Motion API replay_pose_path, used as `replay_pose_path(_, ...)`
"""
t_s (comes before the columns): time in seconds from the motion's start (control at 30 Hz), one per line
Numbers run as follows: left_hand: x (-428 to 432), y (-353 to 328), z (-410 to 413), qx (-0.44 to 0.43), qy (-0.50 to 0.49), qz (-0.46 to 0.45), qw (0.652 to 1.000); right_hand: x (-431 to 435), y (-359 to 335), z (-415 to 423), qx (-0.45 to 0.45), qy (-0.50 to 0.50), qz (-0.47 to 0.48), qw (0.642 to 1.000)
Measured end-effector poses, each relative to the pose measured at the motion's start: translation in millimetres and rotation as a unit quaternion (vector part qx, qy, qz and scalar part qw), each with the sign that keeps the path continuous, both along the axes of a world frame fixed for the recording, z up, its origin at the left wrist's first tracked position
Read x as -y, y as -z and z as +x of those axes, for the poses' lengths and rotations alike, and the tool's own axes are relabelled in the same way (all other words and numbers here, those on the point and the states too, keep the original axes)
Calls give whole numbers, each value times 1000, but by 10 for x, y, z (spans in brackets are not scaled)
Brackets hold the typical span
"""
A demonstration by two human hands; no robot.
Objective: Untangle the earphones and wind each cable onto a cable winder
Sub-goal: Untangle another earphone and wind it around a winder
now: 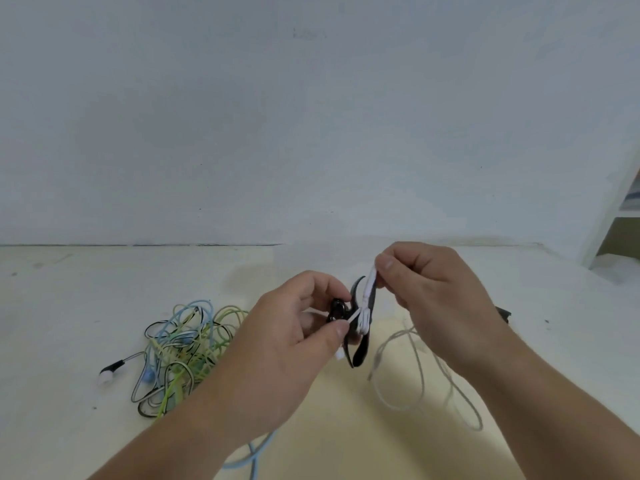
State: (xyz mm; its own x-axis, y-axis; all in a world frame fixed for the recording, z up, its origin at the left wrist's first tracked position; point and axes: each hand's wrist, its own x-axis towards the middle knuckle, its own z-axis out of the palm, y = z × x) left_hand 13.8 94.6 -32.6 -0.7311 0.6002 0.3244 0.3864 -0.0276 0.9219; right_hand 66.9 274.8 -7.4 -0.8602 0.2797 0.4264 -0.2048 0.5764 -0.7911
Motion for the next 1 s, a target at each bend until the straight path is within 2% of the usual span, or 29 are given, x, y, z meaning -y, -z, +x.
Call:
replay_pose_path(0.1, -3, -3, -39, 23, 23, 34, 999, -16, 47, -48, 30, -11, -60, 998)
replay_pose_path(0.2, 12, -9, -59, 31, 22, 60, 997, -17, 91, -80, 98, -49, -105, 988)
replay_pose_path(0.33, 14, -31, -61, 32, -14, 104, 994, 54, 167, -90, 202, -130, -91, 966)
replay_pose_path(0.6, -9, -12, -71, 60, -69, 128, 988, 152, 201, -50, 240, -195, -61, 949)
replay_pose_path(0.8, 6, -14, -95, -18, -142, 75, 987, 167, 122, 26, 267, -231, -11, 936)
replay_pose_path(1.0, 39, 1, -103, -76, -167, 46, 982, 175, 33, 86, 278, -254, 8, 926)
